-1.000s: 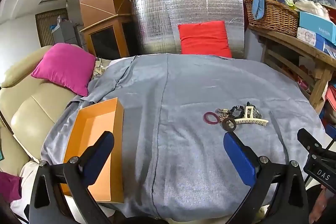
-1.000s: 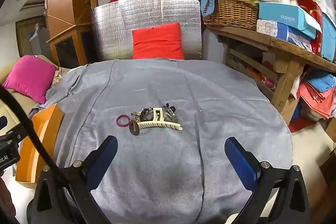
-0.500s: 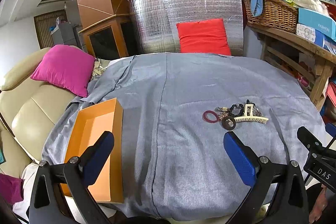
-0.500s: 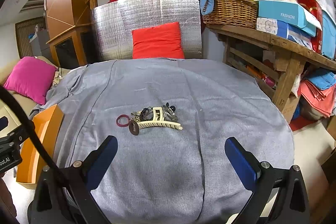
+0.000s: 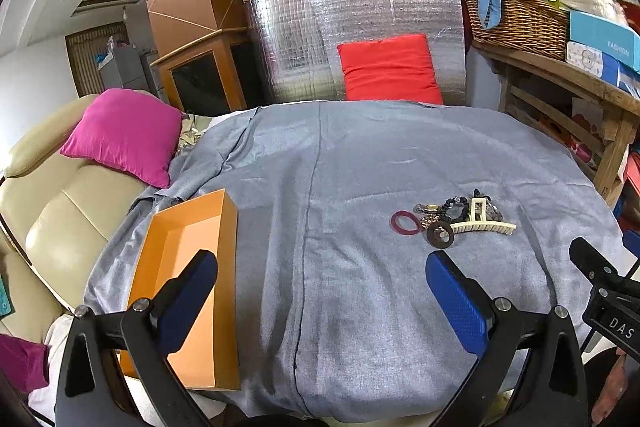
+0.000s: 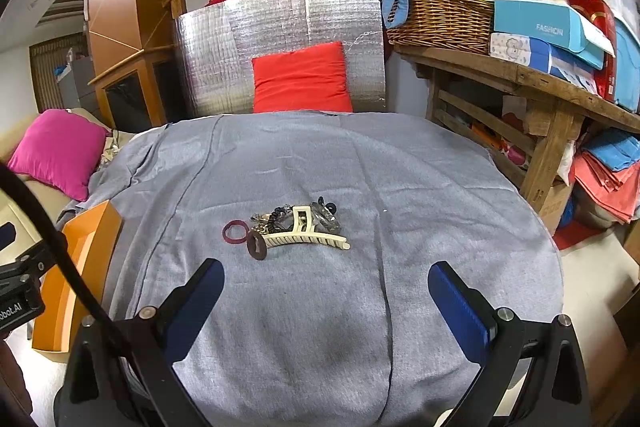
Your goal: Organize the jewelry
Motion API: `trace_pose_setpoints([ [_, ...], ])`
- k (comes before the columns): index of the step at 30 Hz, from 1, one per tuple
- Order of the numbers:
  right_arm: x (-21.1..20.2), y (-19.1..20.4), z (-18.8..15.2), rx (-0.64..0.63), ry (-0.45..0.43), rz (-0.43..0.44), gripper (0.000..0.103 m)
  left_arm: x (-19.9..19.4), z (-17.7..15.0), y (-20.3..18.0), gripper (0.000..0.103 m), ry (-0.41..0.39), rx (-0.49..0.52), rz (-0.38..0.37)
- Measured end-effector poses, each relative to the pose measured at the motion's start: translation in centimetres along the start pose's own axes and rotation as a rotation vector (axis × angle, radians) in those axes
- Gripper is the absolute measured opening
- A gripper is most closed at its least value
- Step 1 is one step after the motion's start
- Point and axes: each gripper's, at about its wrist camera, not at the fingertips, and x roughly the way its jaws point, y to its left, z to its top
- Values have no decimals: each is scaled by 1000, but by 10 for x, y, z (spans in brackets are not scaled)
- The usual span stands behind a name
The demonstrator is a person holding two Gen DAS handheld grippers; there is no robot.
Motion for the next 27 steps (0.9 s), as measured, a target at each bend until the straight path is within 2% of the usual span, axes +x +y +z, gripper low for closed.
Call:
trace_pose_setpoints([
  [27,17,1,2,9,21,10,103,15,3,-5,103,18,27,17],
])
